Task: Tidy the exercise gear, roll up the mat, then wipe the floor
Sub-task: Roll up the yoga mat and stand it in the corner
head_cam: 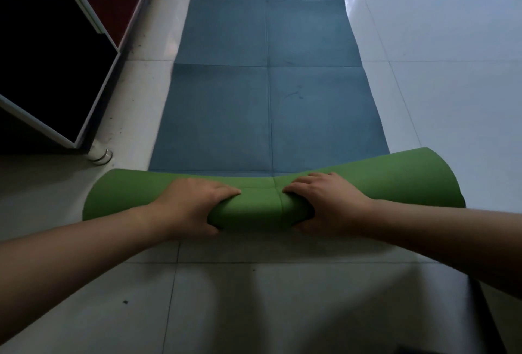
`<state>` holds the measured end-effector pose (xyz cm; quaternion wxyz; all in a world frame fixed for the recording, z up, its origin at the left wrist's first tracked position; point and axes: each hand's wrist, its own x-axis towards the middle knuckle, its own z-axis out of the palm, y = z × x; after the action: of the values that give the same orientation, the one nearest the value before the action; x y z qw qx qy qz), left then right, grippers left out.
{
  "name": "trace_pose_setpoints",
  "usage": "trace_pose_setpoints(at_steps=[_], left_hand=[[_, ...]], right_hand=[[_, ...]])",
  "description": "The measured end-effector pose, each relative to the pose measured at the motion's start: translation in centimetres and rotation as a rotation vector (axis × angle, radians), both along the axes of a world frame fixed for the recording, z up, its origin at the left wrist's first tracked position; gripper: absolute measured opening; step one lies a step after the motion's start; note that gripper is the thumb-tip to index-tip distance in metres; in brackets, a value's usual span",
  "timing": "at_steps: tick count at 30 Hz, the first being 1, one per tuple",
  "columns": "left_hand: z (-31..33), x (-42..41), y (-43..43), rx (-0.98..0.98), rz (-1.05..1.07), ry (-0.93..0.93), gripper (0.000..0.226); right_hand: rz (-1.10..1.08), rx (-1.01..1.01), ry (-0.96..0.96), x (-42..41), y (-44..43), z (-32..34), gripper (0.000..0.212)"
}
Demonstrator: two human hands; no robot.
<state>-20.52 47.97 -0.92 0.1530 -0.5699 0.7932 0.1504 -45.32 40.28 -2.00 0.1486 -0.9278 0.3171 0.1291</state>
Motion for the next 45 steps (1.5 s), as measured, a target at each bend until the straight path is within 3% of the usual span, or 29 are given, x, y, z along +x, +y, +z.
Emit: trace_pose_setpoints(at_steps=[7, 11, 15, 20, 27, 31, 37, 45], left_hand=[[-1.8, 1.5, -0.7, 0.095, 0.061, 0.171, 0.096], [-3.0, 2.9, -0.6, -0.023, 0.174, 0.293, 0.077], [-4.1, 1.6, 0.0, -0.199, 0.092, 0.216, 0.067], [-4.8, 0.0, -1.6, -0.007, 0.13, 0.024, 0.09], [-4.7, 1.0, -4.0, 0.019, 0.107, 0.065, 0.09], [-4.7, 0.2, -3.2, -0.083, 0.143, 0.094, 0.083], [-4.9, -0.1, -3.5, -0.06, 0.134, 0.04, 0.104], [-5.0, 0.6, -4.0, -0.049, 0.098, 0.062, 0.109]], right_hand=[[-0.034, 0.113, -0.02, 0.4, -1.1, -0.4, 0.083], [-0.148, 0.124, -0.061, 1.0, -3.2, -0.9, 0.086], [-0.232, 0.103, -0.085, 1.1, -4.3, -1.7, 0.077], [-0.268, 0.029, -0.137, 1.0, -3.7, -2.1, 0.066], [-0.092, -0.032, 0.08, 1.4, -2.8, -3.2, 0.109], [-0.09, -0.071, 0.049, 1.8, -4.1, -3.0, 0.109], [-0.119, -0.037, 0.02, 1.8, -4.6, -3.0, 0.113], [-0.017, -0.088, 0.153, 1.0, -4.9, -2.7, 0.128]])
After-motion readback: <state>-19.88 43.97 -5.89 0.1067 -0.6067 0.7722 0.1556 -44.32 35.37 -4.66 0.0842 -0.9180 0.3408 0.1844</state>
